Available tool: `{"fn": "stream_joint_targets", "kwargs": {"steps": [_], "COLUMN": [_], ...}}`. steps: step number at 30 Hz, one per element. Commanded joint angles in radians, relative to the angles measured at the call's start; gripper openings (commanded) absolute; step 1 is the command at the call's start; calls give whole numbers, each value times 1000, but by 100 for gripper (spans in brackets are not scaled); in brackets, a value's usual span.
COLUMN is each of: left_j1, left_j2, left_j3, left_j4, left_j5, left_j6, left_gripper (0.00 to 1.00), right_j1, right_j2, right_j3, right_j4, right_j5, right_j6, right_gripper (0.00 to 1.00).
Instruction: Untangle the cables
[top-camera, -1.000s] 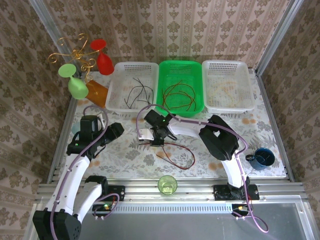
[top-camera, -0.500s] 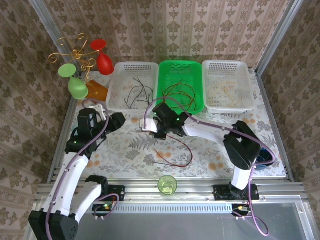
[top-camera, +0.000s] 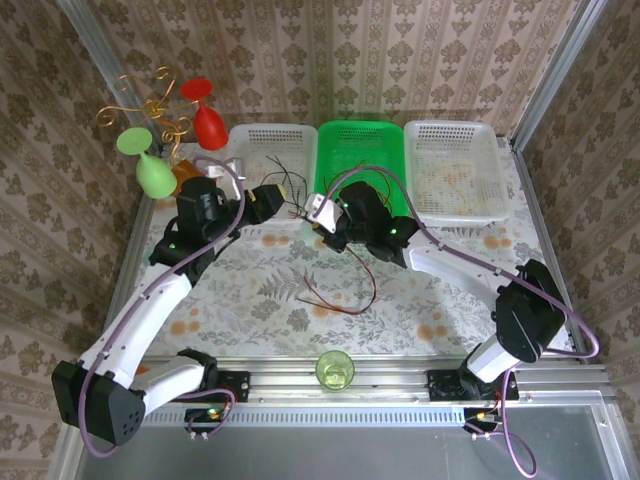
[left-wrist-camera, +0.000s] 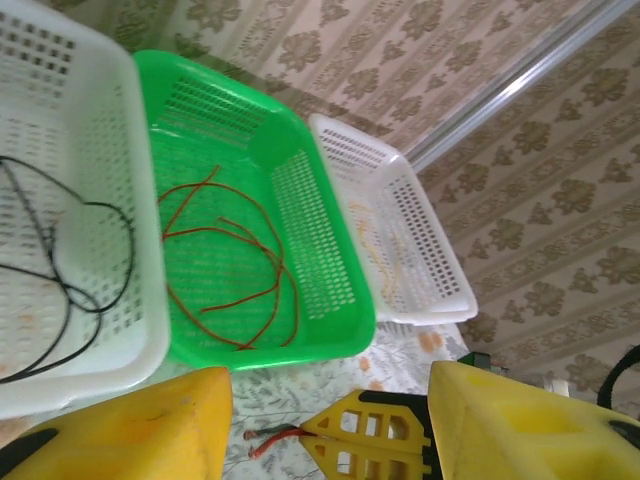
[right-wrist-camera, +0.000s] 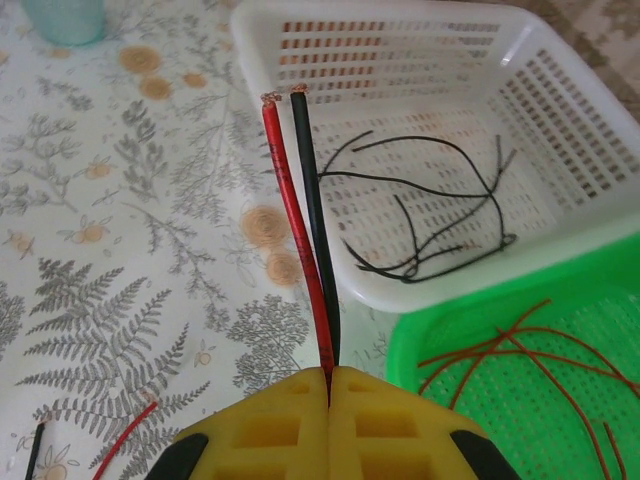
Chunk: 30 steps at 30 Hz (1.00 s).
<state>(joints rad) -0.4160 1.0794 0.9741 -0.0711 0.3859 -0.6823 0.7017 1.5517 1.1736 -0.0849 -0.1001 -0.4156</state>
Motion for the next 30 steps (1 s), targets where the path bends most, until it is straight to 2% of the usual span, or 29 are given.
{"fn": "stream_joint_targets", "kwargs": {"steps": [1,5,6,10,13,16,20,30], "left_j1": [-16,-34,-76,-121,-143,-153,-162,-199], "left_j2": [27,68,77,115,160,230,327,393], "left_j3": [35,24,33,25,9,-16,-9,5], "left_j4": [135,247,241,325,465,668,848,904], "left_j5": [56,122,127,147,186,284,344,324], "left_j6": [-32,-38,-13,-10,-38,-66,-134,-128], "left_gripper": [55,54,54,54,53,53,48,43], "right_j1": [-56,-90,-91,-101,-115,-129,-140,-145], "right_j2": [-80,-148,-153,-225,-265,-301,-344,-384], "right_j3": [-48,-114,-122,-153,-183,-202,-230,-251], "right_j4": [102,200,206,239,277,284,283,240], "right_j5": [18,17,37,63,79,83,95,100], "right_j6": [177,293,305,369,436,488,541,555], "right_gripper": [0,0,0,0,0,0,0,0]}}
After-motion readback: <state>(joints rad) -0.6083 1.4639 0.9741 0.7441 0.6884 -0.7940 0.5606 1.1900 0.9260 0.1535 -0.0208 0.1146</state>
